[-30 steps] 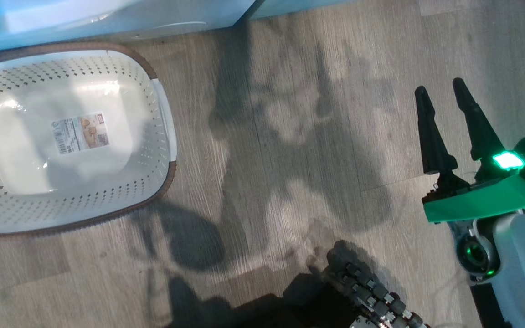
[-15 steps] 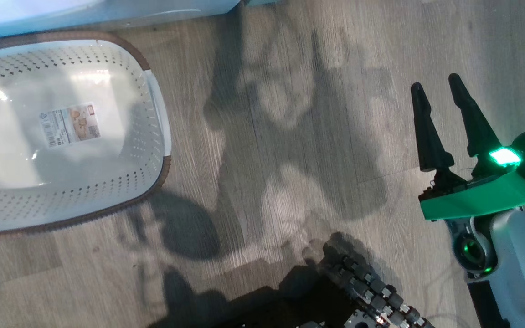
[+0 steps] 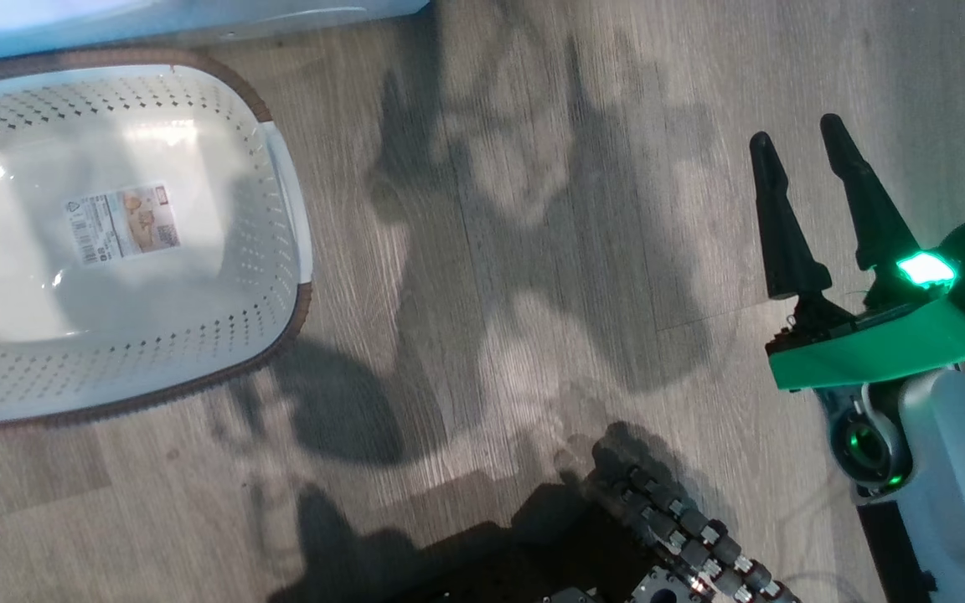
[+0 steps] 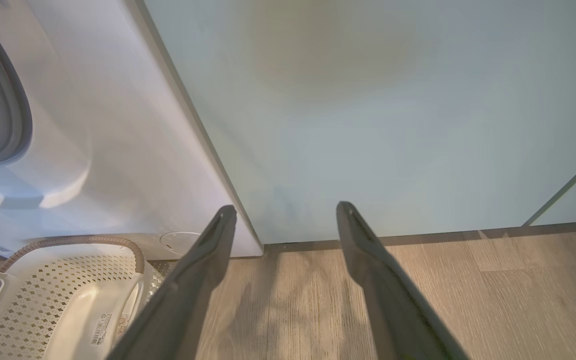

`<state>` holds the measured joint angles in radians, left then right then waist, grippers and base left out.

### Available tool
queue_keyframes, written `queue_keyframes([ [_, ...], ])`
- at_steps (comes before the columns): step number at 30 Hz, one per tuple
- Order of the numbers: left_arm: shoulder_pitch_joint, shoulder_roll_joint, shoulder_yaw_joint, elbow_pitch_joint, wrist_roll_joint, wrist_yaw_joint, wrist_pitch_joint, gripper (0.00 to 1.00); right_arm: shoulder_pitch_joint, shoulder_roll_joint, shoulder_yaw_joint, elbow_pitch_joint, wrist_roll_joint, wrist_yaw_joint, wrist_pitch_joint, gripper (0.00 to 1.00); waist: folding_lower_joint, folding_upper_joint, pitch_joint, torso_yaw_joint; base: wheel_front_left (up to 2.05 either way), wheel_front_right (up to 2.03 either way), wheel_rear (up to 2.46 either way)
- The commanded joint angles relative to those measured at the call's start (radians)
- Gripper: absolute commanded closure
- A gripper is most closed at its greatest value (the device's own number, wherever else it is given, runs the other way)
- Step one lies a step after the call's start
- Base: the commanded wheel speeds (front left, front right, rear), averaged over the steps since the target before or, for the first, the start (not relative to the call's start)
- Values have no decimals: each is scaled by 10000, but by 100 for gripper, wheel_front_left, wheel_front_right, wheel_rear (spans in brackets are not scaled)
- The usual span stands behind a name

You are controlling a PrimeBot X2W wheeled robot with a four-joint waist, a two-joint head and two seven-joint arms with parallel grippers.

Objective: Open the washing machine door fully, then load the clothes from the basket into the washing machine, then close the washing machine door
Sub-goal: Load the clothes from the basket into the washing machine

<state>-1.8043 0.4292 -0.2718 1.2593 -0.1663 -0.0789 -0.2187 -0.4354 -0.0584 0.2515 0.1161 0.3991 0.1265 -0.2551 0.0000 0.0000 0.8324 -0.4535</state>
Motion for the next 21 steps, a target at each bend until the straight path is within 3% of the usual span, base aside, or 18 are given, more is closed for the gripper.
queue_keyframes([
  [1, -442, 211, -117, -185, -82, -59, 158, 0, 199, -38, 89, -201, 61, 42, -67, 0, 0, 0, -32, 15, 0, 0, 0],
  [8, -144, 56, -255, 160, -285, -286, 1105, 0, 253, -71, 19, -171, 20, 42, -67, 0, 0, 0, -250, 143, 0, 0, 0],
  [21, 1789, -271, -193, 272, -997, -465, 1104, 0, 674, -221, -316, -150, -114, 42, -67, 0, 0, 0, -1371, 474, 0, 0, 0],
])
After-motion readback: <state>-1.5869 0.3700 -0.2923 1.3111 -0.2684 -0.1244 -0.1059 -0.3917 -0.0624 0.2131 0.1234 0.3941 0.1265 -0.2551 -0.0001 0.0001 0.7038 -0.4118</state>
